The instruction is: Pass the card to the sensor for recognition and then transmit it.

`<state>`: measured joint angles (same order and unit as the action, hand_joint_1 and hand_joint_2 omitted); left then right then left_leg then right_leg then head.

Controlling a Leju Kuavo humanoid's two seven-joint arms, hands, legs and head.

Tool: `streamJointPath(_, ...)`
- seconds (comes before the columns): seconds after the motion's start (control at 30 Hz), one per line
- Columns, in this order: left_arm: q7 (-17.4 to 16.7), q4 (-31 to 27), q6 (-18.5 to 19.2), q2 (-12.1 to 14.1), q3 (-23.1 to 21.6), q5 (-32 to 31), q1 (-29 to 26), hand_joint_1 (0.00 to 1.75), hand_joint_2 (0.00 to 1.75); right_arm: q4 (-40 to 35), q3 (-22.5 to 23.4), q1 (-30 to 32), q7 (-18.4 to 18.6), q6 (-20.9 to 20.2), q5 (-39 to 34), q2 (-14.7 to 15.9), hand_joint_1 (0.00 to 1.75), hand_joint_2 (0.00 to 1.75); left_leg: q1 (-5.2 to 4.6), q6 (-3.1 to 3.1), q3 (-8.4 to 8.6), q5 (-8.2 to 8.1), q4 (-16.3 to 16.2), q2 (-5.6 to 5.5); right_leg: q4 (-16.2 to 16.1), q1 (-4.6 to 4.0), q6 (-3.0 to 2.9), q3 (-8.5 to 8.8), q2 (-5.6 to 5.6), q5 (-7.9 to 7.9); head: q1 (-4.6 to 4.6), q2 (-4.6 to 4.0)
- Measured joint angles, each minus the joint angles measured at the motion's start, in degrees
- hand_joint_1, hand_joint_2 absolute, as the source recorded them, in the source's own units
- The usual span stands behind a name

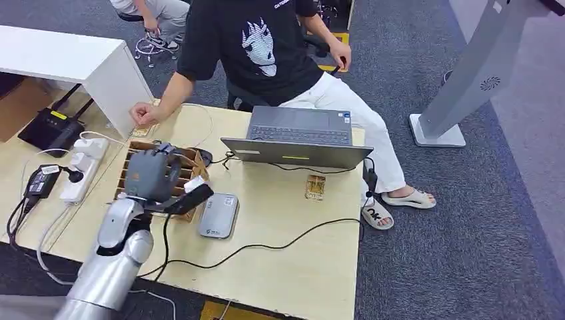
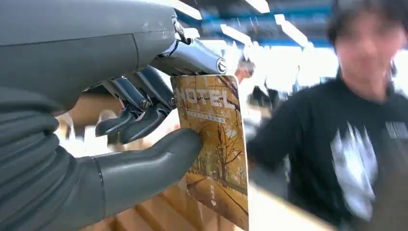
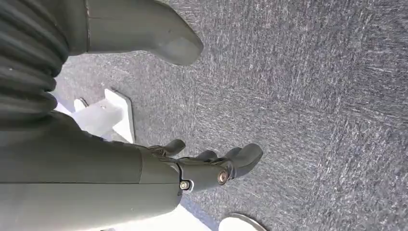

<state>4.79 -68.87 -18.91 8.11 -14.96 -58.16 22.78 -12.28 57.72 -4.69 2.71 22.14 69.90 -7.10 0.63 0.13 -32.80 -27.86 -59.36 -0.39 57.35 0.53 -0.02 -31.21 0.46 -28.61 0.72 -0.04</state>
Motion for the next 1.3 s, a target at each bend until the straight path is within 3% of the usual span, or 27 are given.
streamJointPath(0.3, -0.7, -2.4, -1.3, 3.6, 5.1, -1.9, 5.4, 1.75, 1.75, 0.0, 0.0, -0.1, -0.7, -0.1, 0.9, 0.0, 0.00, 1.75, -0.03, -0.02, -0.03, 0.02, 0.0, 0.01, 0.0, 0.00, 0.01, -0.01, 0.02, 0.01, -0.02, 0.00)
streamJointPath(0.87, -1.0, 5.2, -3.7, 4.0, 7.7, -4.0, 9.9, 1.75, 1.75, 0.0, 0.0, -0.2, 0.3, -0.3, 1.4, 0.0, 0.00, 1.75, -0.03, -0.02, -0.12, 0.01, -0.1, 0.06, 0.0, 0.00, 0.03, -0.11, 0.09, 0.02, -0.02, 0.00)
streamJointPath(0.9, -0.9, 5.5, -4.1, 3.8, 7.7, -4.3, 10.0, 0.00, 1.75, 0.0, 0.0, -0.2, 0.2, -0.3, 1.4, 0.0, 0.00, 1.75, -0.03, -0.02, -0.14, 0.01, -0.1, 0.06, 0.0, 0.00, 0.03, -0.13, 0.09, 0.02, 0.00, 0.00)
streamJointPath(1.07, 0.1, 6.8, -8.3, 1.3, 7.7, -5.4, 10.0, 0.00, 1.75, 0.0, 0.0, -0.3, 0.2, -0.3, 1.3, 0.0, 0.00, 1.75, -0.05, 0.04, -0.21, -0.03, -0.1, 0.05, 0.0, 0.01, 0.03, -0.14, 0.08, 0.02, -0.02, 0.00)
streamJointPath(1.3, 0.5, 6.0, -8.7, -0.4, 7.7, -5.3, 9.5, 0.00, 1.75, 0.0, 0.0, -0.3, 0.5, -0.3, 0.8, 0.0, 0.00, 1.75, -0.03, 0.06, -0.23, -0.04, -0.2, 0.05, 0.0, 0.01, 0.04, -0.14, 0.07, 0.02, 0.00, 0.00)
